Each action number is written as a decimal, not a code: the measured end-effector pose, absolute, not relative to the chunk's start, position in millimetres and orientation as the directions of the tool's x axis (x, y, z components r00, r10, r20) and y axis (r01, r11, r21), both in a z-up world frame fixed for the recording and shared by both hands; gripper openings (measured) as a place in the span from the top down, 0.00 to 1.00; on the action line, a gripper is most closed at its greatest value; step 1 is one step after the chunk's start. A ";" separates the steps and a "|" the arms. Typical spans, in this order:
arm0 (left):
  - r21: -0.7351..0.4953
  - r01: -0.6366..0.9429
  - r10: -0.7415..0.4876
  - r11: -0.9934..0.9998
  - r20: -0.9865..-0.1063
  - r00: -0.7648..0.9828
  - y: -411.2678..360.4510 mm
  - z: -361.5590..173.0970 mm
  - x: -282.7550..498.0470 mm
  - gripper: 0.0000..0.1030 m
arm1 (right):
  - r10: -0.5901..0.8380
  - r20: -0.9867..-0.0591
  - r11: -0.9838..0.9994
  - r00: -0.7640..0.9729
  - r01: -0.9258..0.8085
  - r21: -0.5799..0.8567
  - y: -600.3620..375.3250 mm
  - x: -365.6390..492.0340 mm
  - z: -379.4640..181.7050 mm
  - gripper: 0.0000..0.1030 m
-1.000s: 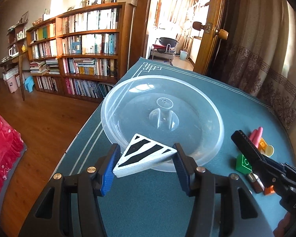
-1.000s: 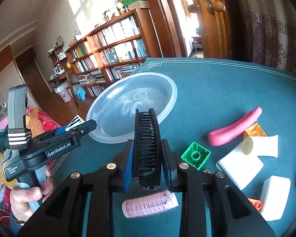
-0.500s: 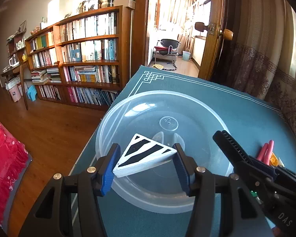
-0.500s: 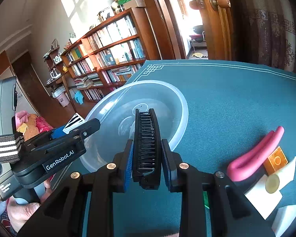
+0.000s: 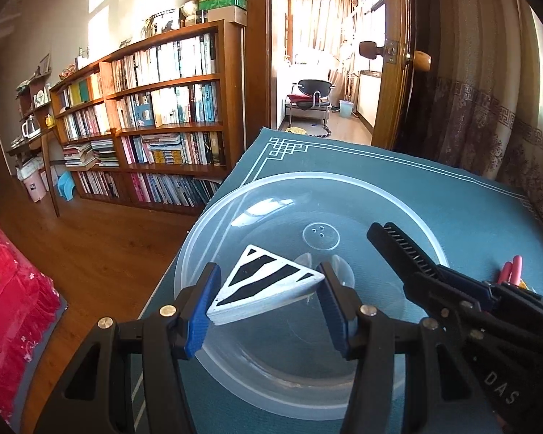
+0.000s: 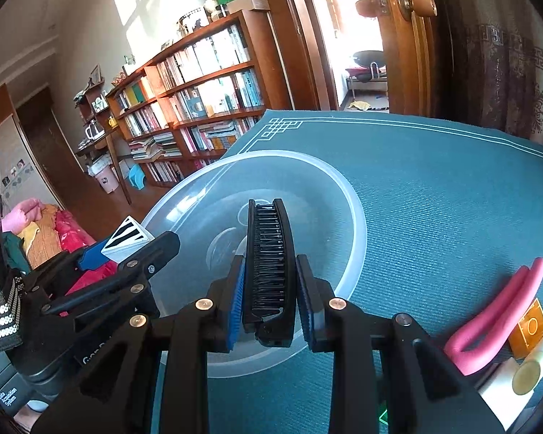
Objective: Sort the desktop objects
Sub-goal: 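Open the left tool to drop the triangle block in the bowl while the right tool releases the comb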
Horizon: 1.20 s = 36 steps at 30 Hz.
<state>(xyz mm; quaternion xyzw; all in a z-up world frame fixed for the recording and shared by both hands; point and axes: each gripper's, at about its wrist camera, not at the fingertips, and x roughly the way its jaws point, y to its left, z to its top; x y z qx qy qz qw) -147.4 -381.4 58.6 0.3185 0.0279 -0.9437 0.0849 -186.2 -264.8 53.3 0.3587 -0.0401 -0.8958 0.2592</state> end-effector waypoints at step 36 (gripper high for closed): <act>0.056 0.222 -0.219 -0.974 -0.503 -0.836 -378.8 63.7 -127.3 0.22 | -0.483 -0.592 -0.874 -0.645 0.395 0.282 -255.8 -180.3 50.5 0.71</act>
